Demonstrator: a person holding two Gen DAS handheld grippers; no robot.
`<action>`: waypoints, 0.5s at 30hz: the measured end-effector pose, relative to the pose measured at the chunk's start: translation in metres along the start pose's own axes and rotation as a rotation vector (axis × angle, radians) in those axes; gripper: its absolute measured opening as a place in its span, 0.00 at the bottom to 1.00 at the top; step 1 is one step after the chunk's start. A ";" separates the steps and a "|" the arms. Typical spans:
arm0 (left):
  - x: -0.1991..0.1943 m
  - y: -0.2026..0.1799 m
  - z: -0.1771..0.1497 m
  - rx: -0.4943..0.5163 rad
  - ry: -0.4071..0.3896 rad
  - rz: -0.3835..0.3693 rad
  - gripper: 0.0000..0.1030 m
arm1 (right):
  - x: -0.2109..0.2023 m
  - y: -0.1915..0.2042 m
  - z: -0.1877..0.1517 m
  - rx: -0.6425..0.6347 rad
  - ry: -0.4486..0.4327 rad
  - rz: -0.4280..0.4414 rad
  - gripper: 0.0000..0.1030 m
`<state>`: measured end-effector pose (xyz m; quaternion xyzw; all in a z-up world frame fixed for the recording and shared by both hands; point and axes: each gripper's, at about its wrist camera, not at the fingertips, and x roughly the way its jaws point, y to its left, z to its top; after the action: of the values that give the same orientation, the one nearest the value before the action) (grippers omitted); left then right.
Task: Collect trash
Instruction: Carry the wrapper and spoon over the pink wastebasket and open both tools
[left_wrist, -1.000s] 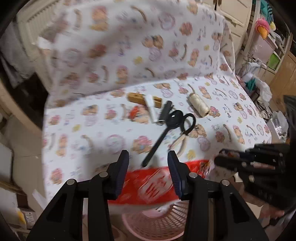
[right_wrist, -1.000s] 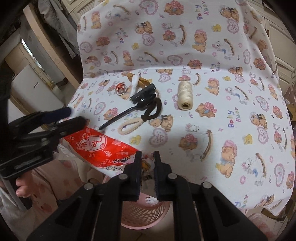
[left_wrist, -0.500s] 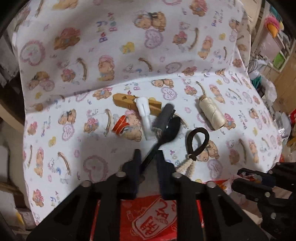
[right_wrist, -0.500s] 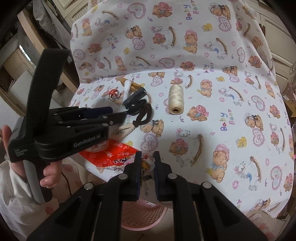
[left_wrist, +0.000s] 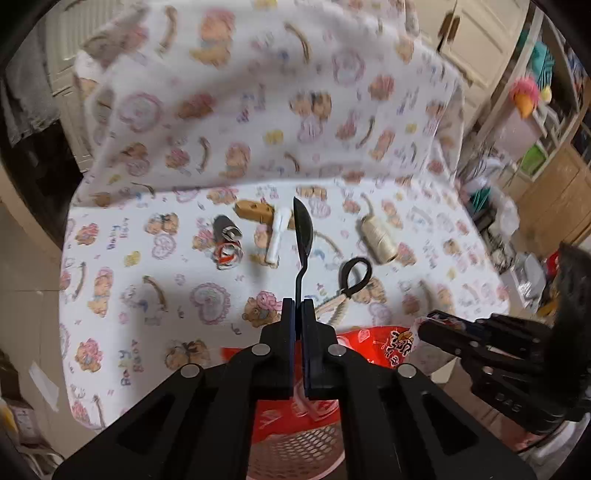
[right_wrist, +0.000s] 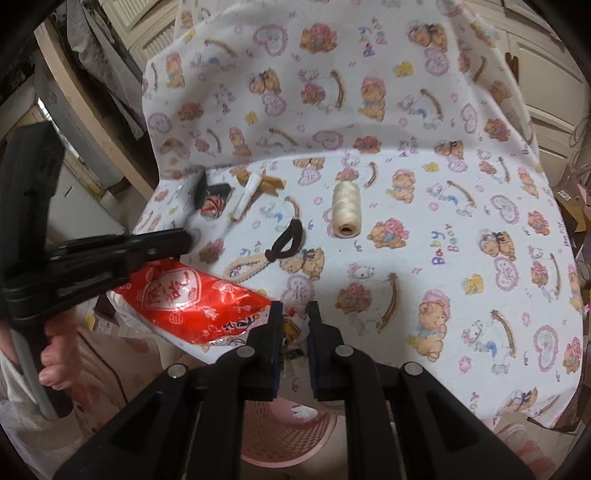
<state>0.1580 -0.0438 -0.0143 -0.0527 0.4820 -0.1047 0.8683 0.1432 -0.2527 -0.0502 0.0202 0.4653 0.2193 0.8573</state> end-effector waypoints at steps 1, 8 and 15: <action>-0.005 0.000 0.000 -0.001 -0.016 -0.004 0.02 | -0.004 0.000 -0.001 -0.003 -0.015 -0.010 0.10; -0.043 0.010 -0.006 -0.025 -0.095 -0.020 0.02 | -0.029 0.018 -0.015 -0.089 -0.074 -0.058 0.10; -0.067 0.019 -0.027 -0.062 -0.134 -0.057 0.02 | -0.065 0.025 -0.039 -0.025 -0.109 -0.051 0.10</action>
<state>0.1030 -0.0094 0.0234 -0.1003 0.4240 -0.1107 0.8933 0.0719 -0.2620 -0.0156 0.0093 0.4154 0.2017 0.8870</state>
